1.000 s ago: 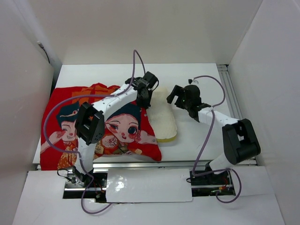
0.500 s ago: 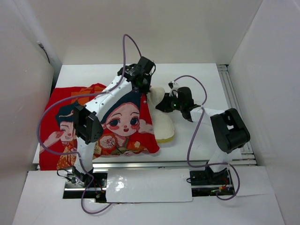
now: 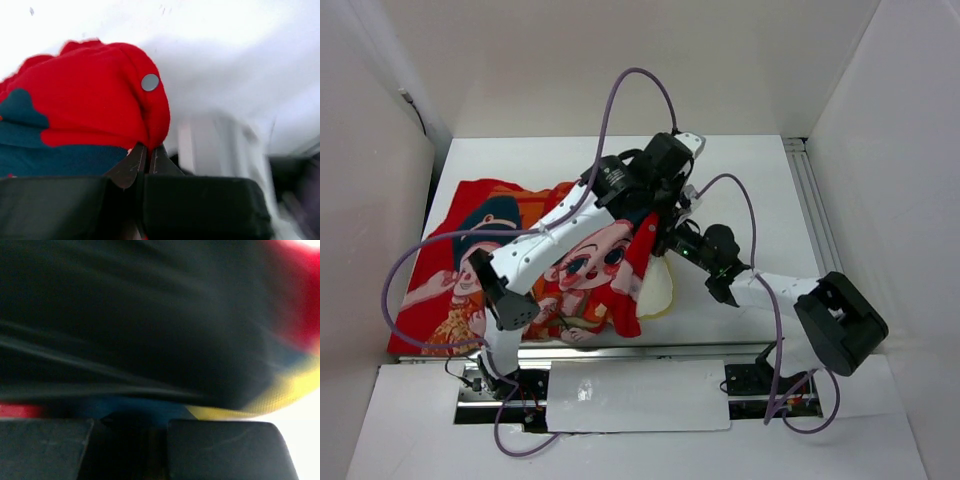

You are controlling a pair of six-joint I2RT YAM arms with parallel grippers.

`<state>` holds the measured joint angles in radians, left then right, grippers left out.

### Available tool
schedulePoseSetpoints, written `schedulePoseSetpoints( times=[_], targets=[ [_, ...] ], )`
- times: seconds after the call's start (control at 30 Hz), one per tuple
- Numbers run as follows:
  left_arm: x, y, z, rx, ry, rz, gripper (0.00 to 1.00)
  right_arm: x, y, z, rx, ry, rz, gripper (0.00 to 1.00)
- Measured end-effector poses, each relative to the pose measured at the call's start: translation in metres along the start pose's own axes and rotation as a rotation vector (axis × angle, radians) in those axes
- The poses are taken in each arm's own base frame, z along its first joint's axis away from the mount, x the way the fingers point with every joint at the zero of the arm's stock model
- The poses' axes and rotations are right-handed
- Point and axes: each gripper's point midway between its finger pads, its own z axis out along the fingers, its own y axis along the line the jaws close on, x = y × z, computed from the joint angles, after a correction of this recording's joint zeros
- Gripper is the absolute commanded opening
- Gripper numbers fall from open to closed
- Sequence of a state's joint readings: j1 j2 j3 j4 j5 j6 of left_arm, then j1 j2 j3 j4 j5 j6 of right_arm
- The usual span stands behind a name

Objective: Put the pillow into the pillowcase

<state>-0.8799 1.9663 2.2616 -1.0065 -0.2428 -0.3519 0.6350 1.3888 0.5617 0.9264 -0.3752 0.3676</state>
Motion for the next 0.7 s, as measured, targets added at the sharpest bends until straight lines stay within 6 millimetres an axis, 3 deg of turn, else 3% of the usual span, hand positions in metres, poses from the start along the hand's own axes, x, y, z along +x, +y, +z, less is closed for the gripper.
schedulePoseSetpoints(
  times=[0.13, 0.23, 0.3, 0.37, 0.47, 0.5, 0.57, 0.6, 0.67, 0.7],
  targets=[
    [-0.018, -0.031, -0.053, 0.062, -0.11, 0.05, 0.0, -0.018, -0.007, 0.01, 0.077, -0.153, 0.055, 0.04],
    [-0.016, -0.054, -0.08, 0.141, -0.137, 0.078, 0.0, -0.009, -0.027, 0.016, 0.18, -0.199, 0.133, 0.1],
    [-0.013, -0.058, -0.084, 0.156, -0.136, 0.084, 0.0, 0.002, -0.044, 0.017, 0.259, -0.206, 0.19, 0.23],
    [-0.009, -0.059, -0.078, 0.153, -0.127, 0.082, 0.0, 0.009, -0.055, 0.017, 0.312, -0.212, 0.221, 0.26],
    [0.002, -0.059, -0.059, 0.155, -0.085, 0.074, 0.07, 0.012, -0.065, 0.01, 0.365, -0.229, 0.253, 0.46],
    [0.006, -0.059, -0.051, 0.159, -0.069, 0.071, 0.1, 0.013, -0.067, 0.005, 0.377, -0.23, 0.26, 0.57],
    [0.012, -0.051, -0.031, 0.146, -0.036, 0.04, 0.12, 0.018, -0.075, -0.007, 0.42, -0.222, 0.271, 0.68],
    [0.013, -0.046, -0.02, 0.137, -0.024, 0.026, 0.12, 0.013, -0.078, -0.015, 0.433, -0.236, 0.27, 0.69],
    [0.015, -0.037, 0.002, 0.128, 0.004, -0.019, 0.1, 0.024, -0.099, -0.035, 0.552, -0.185, 0.294, 0.84],
    [0.013, -0.035, 0.011, 0.142, 0.012, -0.039, 0.1, 0.031, -0.109, -0.047, 0.612, -0.155, 0.311, 0.86]
  ],
)
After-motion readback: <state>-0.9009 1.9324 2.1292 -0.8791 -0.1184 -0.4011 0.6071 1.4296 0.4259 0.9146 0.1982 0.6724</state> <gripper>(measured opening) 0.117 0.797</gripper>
